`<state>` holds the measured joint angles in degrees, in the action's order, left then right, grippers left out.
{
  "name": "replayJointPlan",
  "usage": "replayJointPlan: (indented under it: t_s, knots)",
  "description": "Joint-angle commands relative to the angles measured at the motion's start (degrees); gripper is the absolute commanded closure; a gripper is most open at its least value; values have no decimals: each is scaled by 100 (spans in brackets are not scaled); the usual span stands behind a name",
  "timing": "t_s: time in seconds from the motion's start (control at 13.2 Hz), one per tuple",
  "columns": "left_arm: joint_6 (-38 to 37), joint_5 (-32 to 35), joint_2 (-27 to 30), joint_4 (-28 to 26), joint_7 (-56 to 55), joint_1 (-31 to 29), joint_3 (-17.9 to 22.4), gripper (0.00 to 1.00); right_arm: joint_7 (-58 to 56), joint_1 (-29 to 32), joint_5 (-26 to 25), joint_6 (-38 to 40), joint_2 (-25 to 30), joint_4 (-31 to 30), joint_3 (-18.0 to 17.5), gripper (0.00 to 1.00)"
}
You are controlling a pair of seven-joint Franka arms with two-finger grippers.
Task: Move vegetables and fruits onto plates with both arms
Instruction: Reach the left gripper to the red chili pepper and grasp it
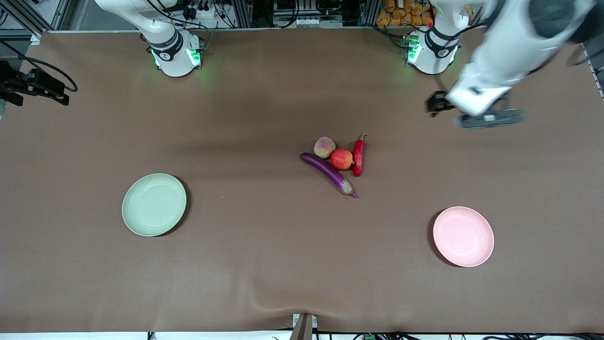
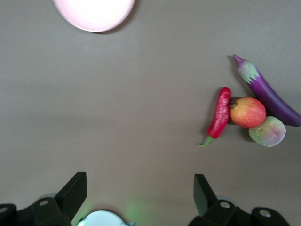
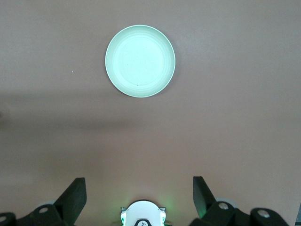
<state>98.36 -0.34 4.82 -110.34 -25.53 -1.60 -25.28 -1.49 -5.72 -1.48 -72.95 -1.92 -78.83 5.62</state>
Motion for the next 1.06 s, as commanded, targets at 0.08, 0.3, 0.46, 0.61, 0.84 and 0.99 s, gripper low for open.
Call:
replayJointPlan:
  t_s: [0.08,0.3,0.46,0.61,0.84,0.99]
  knots:
    - [1576,25,-357,-1145,-277,-34,-678,0,26,71,-63,35,25,-1,-61,0]
    - [2888,103,-1542,-1403,-723,133,-952,0,26,71,-63,35,16,-1,-61,0]
    - [3320,253,-2027,-1403,-805,335,-952,0,26,80,-54,44,16,-1,-52,0]
    - [3706,289,-2388,-1403,-805,405,-952,0,26,89,-63,44,16,-1,-52,0]
    - [3875,849,-2749,-1403,-822,468,-934,19,26,124,-54,62,-2,-1,-61,0]
    - [3884,957,-2925,-1403,-822,485,-935,20,26,115,-45,62,-19,-1,-61,0]
